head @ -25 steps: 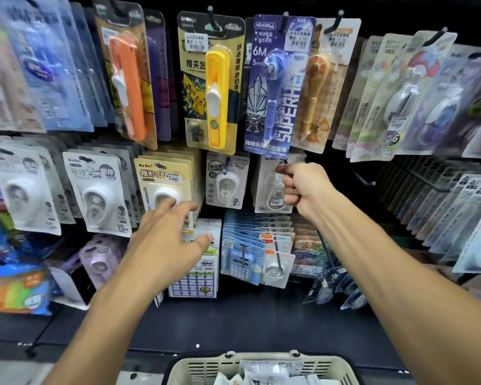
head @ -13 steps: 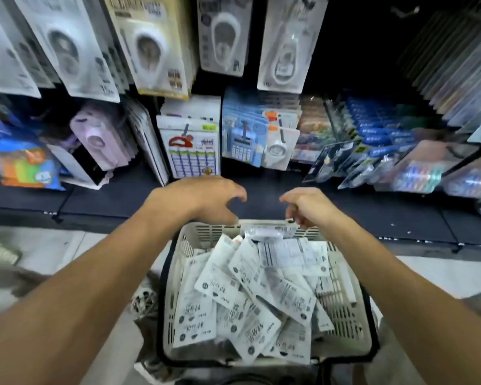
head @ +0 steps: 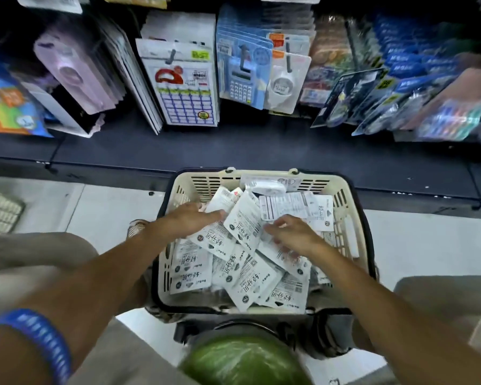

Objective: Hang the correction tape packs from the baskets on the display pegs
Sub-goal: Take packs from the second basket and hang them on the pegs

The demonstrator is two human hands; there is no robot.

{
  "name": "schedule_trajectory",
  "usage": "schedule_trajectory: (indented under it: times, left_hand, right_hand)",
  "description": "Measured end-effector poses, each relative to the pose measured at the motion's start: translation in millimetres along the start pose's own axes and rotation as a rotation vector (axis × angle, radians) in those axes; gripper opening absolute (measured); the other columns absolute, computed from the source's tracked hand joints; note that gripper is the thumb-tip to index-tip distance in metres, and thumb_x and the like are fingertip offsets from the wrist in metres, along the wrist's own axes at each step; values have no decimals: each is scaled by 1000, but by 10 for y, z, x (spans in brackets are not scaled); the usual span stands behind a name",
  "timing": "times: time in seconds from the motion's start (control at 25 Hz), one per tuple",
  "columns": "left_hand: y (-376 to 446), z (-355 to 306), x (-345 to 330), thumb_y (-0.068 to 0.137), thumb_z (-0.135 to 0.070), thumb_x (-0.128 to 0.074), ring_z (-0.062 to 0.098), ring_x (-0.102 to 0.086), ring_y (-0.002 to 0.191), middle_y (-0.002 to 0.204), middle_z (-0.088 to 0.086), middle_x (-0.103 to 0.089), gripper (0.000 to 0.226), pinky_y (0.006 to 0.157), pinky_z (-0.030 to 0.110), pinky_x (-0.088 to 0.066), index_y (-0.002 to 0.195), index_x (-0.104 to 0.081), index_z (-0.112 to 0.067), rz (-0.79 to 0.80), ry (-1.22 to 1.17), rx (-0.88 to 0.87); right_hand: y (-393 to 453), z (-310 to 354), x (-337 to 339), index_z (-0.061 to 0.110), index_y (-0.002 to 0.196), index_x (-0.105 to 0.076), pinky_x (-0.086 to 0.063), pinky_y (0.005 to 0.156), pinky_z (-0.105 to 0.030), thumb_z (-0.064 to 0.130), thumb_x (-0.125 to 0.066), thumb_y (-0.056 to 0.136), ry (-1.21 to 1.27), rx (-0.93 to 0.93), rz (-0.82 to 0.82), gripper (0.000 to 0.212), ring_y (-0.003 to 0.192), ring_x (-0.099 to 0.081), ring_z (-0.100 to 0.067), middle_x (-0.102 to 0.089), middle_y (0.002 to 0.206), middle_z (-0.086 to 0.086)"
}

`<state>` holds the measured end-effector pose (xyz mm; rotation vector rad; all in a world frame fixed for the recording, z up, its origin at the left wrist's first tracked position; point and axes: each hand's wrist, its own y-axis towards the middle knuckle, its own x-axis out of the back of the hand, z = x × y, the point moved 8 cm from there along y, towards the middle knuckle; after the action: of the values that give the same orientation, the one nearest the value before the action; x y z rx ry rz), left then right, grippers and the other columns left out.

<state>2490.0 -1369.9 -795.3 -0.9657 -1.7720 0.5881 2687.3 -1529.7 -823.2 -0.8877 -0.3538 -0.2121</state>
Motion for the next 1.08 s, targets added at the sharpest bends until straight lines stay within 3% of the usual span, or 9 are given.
schedule_trajectory:
  times: [0.16,0.4,0.52,0.6,0.68,0.76,0.88,1.0,1.08]
  left_hand:
    - [130,-140,-188,82,-72,-64,30,-33,149,165,5,-29,95,116,44,-31,155,-35,-19,-32,-253,34]
    - [135,-221,-365,76,-11,-81,26,-63,106,127,13,-66,64,91,35,-55,134,-53,-7,-78,-459,0]
    - [151,-233,-351,71,1,-86,22,-62,102,121,6,-67,69,81,25,-51,129,-53,-16,-71,-489,-2]
    - [177,-194,-341,74,5,-84,24,-67,101,116,5,-69,66,87,32,-55,130,-55,-14,-9,-515,24]
    - [174,-141,-325,77,8,-81,25,-71,90,102,5,-72,56,86,40,-59,122,-58,-15,55,-513,47]
    - [155,-137,-279,79,12,-77,25,-73,82,92,5,-74,41,81,41,-61,107,-62,-15,137,-503,35]
    - [89,-141,-97,84,14,-71,25,-77,81,94,9,-79,39,64,34,-63,108,-69,-18,254,-495,4]
    - [32,-42,140,86,16,-67,24,-78,73,91,9,-80,43,48,28,-58,112,-70,-19,209,-580,5]
    - [11,29,226,85,17,-67,27,-77,78,100,12,-79,46,47,28,-58,118,-67,-16,125,-656,17]
  right_hand:
    - [99,315,-353,32,153,-25,-51,86,-34,54,-79,79,238,42,49,94,124,-54,-22,-42,140,12]
    - [27,895,-708,17,102,-70,-50,70,-25,-12,-63,80,196,367,219,37,76,-62,-5,-69,90,5]
    - [127,622,-302,18,92,-70,-56,75,-28,-5,-60,88,347,186,-6,26,83,-67,-13,-73,97,1]
    - [187,279,23,15,93,-65,-55,79,-31,12,-60,95,-141,68,-141,7,91,-66,-19,-69,98,-3]
    - [156,-16,15,12,121,-60,-52,86,-32,20,-61,95,-517,-19,-16,27,106,-64,-23,-66,120,-7]
    - [173,-230,-59,14,141,-48,-49,91,-31,22,-72,90,-366,-58,110,56,117,-61,-23,-58,138,-4]
    - [182,-345,11,13,113,-67,-54,72,-21,27,-81,84,-151,-97,160,34,93,-71,-15,-74,110,0]
    - [138,-413,310,16,109,-73,-54,97,-38,35,-80,82,-59,-158,238,34,107,-70,-25,-76,110,-6]
    - [86,-347,556,18,112,-74,-58,88,-37,29,-83,73,252,-124,219,41,105,-72,-26,-76,114,-8]
